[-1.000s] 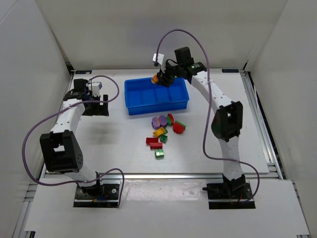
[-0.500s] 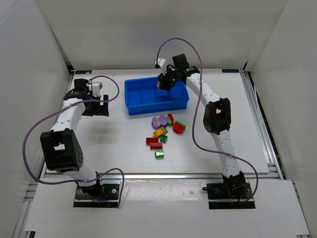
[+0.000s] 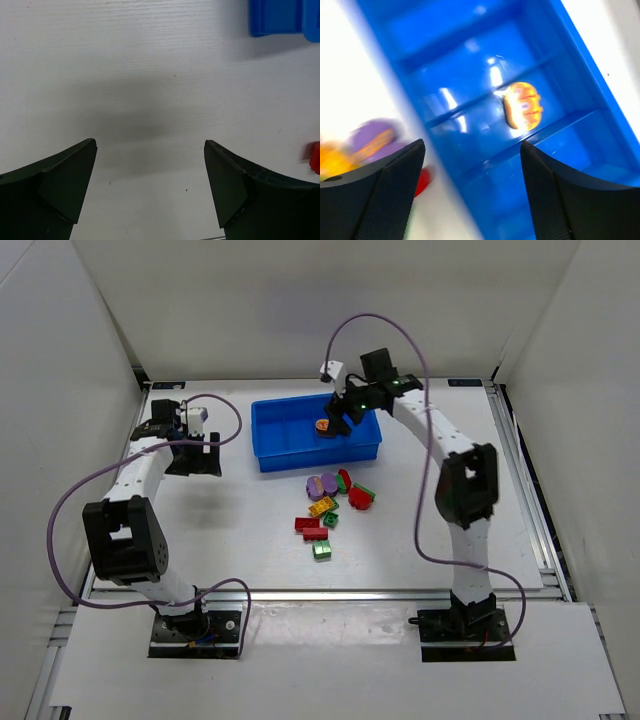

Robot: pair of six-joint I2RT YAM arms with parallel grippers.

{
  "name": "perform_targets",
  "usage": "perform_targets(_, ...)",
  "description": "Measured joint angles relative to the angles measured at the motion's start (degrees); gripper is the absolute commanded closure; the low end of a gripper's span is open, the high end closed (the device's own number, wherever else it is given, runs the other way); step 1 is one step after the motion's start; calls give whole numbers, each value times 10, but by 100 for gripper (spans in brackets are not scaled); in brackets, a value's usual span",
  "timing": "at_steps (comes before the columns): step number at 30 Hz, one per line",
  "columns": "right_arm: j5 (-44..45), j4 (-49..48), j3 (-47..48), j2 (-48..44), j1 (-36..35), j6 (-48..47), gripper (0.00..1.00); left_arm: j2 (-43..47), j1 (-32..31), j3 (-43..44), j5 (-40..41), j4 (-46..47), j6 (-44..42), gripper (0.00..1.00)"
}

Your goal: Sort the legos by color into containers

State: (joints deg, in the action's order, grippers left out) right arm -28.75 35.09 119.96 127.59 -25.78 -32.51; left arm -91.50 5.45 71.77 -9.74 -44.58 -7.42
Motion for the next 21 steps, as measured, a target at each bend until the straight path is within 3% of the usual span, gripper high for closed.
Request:
perform_targets(3,-55,16,-113,-139,3,-48,26,3,0,0,-11,0,-1,1)
perform_targets(8,-120,84,-219,-309,-4,-140,40,14,0,0,-34,0,-2,0)
perform_targets(11,-123,99,-286,-333,-22,-142,45,21,0,0,-45,0,-2,1)
perform_targets(16,-56,68,-461,-330,-59,-59,42,60,-10,-12,-86,-2,-17,1)
perform_targets(21,-11,32,-571,-365,-71,-11,41,150,-120,-33,-128,-20,-46,1)
